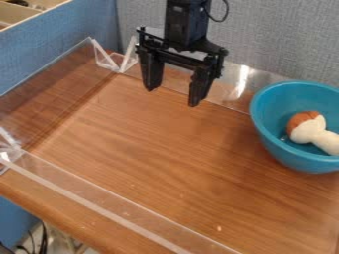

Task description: Remove the mushroom from inside the blue bowl and put it on the table

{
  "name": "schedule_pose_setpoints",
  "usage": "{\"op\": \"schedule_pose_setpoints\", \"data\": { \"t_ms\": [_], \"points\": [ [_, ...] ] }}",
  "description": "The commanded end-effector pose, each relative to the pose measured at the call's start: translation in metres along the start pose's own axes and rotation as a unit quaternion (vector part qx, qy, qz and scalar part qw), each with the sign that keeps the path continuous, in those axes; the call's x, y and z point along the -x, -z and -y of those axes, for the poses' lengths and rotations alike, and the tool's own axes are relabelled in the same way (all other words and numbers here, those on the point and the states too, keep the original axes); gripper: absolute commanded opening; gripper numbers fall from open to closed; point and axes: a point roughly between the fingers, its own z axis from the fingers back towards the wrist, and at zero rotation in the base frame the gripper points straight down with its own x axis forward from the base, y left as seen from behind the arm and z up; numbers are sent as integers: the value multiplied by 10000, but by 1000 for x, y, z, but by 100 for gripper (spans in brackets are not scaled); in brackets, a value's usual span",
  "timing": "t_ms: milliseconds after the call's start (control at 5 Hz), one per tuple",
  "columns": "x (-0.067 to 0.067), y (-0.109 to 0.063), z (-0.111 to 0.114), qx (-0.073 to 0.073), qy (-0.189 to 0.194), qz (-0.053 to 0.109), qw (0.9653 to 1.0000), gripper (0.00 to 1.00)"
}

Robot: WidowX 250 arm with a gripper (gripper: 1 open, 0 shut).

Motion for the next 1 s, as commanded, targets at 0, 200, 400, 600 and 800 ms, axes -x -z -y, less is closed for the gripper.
{"op": "schedule_pose_setpoints", "data": {
  "t_ms": [0, 200, 400, 600, 800],
  "points": [
    [-10, 4, 27, 20, 229, 63, 9997, 100],
    [-32, 10, 77, 74, 849, 129, 9963, 100],
    [-60, 19, 127, 75, 1239, 242, 9920, 100],
    [-69, 26, 137, 83, 1125, 228, 9934, 0],
    [-68, 26, 136, 85, 1204, 234, 9924, 0]
  ]
}}
